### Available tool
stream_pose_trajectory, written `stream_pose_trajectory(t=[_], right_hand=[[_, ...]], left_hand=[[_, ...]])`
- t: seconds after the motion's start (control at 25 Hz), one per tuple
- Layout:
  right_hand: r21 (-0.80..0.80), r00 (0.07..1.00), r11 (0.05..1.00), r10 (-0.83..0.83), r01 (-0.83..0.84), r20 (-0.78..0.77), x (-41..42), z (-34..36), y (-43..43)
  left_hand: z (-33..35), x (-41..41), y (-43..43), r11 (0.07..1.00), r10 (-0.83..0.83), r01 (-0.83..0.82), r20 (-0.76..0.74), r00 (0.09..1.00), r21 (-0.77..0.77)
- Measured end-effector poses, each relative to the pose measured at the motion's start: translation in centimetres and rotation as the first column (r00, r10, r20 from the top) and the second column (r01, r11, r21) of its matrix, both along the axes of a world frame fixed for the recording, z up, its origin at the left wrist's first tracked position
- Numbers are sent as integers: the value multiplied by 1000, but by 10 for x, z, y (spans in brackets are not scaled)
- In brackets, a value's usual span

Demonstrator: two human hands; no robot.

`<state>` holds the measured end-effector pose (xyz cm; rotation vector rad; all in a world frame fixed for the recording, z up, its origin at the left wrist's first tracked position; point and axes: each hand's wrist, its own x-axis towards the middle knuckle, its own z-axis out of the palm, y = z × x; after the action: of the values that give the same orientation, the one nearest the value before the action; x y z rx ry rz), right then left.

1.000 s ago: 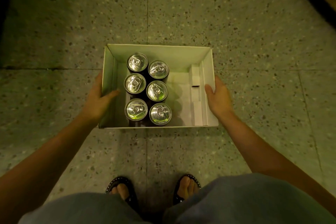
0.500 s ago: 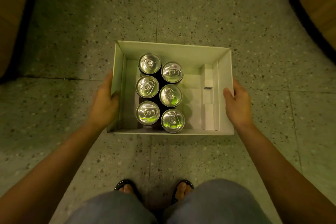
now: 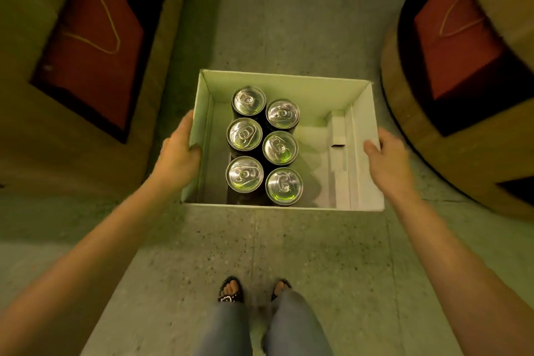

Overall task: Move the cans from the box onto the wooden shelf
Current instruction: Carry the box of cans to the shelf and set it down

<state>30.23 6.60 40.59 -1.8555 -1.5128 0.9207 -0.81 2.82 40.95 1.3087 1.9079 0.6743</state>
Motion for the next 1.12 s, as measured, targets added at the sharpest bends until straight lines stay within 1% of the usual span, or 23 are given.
stream_pose_trajectory(t=[0.12,0.2,0.28,0.4,0.52,0.6,0.76,0.96,1.12], right_hand=[[44,999,999,5,-6,38,-7,118,10],[77,996,997,3,-10,93,-8,182,18],[101,990,995,10,-25,142,-10,246,31],[128,975,991,17,-47,221,-15,322,50],[171,965,984,-2,-45,263,-22,380,69],[197,955,980,-23,-37,295,-23,405,86],[198,949,980,-50,-13,311,-22,440,135],[174,950,985,-66,12,305,-14,448,224],[161,948,986,-15,-38,317,-3,447,321]], left_hand=[[122,-5,14,999,-30,31,-28,999,33],[189,-9,22,998,-40,42,-37,998,48],[249,-13,28,996,-43,43,3,999,74],[314,-21,38,988,-40,36,24,999,147],[370,-26,55,976,-58,48,40,998,213],[401,-28,72,971,-52,44,28,998,235],[445,-24,119,973,-62,58,11,998,222],[455,-19,209,985,-23,25,-17,1000,169],[455,-5,300,985,18,-14,-21,1000,175]])
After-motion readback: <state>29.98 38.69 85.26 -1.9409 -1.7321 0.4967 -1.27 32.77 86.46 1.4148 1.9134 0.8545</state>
